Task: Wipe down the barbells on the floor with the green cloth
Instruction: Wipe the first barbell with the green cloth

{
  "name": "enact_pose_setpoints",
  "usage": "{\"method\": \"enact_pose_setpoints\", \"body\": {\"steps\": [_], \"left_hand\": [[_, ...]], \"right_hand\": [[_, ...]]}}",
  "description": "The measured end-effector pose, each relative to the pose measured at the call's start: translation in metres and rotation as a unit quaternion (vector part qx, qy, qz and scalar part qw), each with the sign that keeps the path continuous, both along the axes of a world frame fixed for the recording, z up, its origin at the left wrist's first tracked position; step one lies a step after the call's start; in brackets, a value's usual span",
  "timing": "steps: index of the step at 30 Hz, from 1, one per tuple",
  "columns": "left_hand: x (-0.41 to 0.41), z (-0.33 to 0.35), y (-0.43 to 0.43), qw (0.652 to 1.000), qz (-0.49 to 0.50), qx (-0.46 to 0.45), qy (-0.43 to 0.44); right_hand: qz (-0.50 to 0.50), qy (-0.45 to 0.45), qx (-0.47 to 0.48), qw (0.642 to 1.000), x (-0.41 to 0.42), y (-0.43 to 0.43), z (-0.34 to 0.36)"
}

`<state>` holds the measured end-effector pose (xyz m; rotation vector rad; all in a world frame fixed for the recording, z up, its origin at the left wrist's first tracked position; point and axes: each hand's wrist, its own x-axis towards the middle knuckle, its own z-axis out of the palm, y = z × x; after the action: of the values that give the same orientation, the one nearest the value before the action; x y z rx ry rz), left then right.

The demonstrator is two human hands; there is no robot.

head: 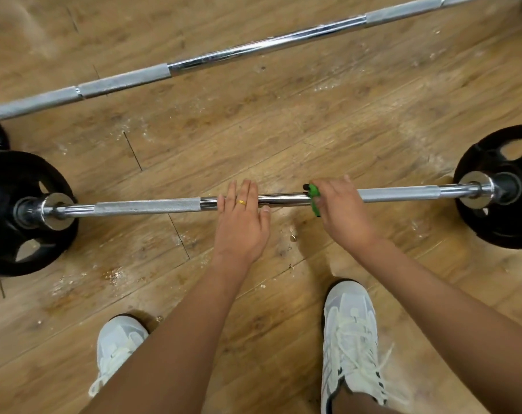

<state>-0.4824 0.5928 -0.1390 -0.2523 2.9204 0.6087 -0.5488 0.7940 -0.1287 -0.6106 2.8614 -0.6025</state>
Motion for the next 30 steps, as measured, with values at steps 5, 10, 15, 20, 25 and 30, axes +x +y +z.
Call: {"method": "enact_pose_setpoints", "body": {"steps": [5, 10, 15, 20, 25, 30], "left_hand": [[-0.009, 0.002, -0.004, 1.000, -0.012, -0.004, -0.011], [-0.018, 0.007, -0.004, 1.000, 0.005, 0.015, -0.025], [-0.006, 0.009, 0.000, 1.000, -0.013, -0.004, -0.011], [0.013, 0.009, 0.003, 1.000, -0.020, -0.019, -0.005], [0.038, 0.003, 0.010, 0.998, -0.025, -0.043, -0.030], [0.067, 0.004, 0.013, 0.997, -0.041, -0.048, -0.043]], "right_hand": [[0.046, -0.021, 0.003, 0.999, -0.014, -0.007, -0.003], [-0.050, -0.010, 0.012, 0.999, -0.020, 0.026, -0.001], [-0.044, -0.030, 0.003, 0.999, -0.004, 0.016, 0.007], [0.029, -0.048, 0.011, 0.998, 0.003, 0.030, 0.010], [-0.025, -0.043, 0.005, 0.999, 0.030, 0.027, 0.011], [0.045, -0.078, -0.001, 0.996, 0.052, 0.023, 0.013]]}}
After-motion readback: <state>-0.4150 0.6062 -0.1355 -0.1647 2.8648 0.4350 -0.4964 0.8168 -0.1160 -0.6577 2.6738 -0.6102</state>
